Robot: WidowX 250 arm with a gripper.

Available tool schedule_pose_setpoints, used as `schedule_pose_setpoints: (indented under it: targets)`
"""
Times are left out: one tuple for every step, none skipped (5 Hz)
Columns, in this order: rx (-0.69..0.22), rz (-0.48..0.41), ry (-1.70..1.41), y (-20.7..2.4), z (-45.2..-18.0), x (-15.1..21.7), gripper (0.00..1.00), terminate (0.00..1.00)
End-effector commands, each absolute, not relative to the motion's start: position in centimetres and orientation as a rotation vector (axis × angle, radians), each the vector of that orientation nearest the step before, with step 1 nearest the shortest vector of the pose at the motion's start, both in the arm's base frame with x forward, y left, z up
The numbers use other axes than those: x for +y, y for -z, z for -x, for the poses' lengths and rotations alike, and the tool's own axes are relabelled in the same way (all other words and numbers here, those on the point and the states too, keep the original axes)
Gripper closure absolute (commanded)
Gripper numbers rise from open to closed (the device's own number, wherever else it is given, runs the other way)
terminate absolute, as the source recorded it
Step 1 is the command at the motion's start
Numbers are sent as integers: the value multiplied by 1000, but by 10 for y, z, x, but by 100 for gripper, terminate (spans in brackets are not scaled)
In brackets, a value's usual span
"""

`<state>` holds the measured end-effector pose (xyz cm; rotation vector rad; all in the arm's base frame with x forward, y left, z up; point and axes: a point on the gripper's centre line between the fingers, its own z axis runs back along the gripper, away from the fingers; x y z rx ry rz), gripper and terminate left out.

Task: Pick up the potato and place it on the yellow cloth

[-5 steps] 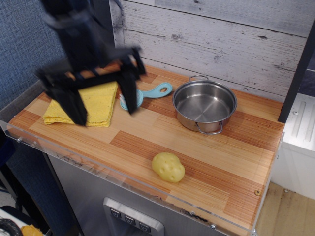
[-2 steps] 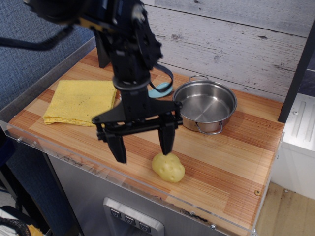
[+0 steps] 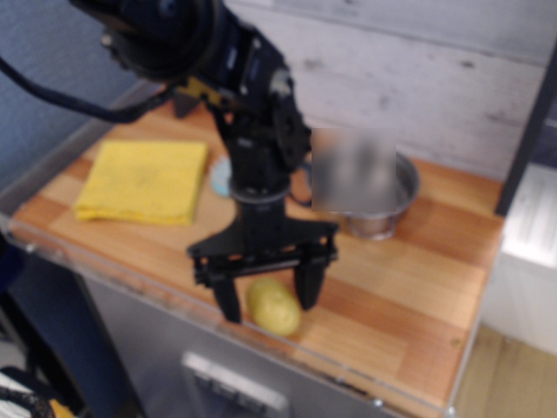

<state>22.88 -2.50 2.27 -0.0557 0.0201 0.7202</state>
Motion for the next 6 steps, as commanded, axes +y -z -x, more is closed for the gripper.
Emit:
schedule_pose_setpoints:
  targets:
    - [2, 8, -718, -19, -226, -26, 0, 0]
    - [-16, -13, -701, -19, -226, -23, 100, 0]
    - [-38, -36, -668, -23, -227, -20, 100, 0]
    - [-51, -48, -660, -26, -224, -16, 100, 0]
    - [-75, -37, -624, -31, -223, -10, 100, 0]
    - [-112, -23, -529, -45, -229, -5, 100, 0]
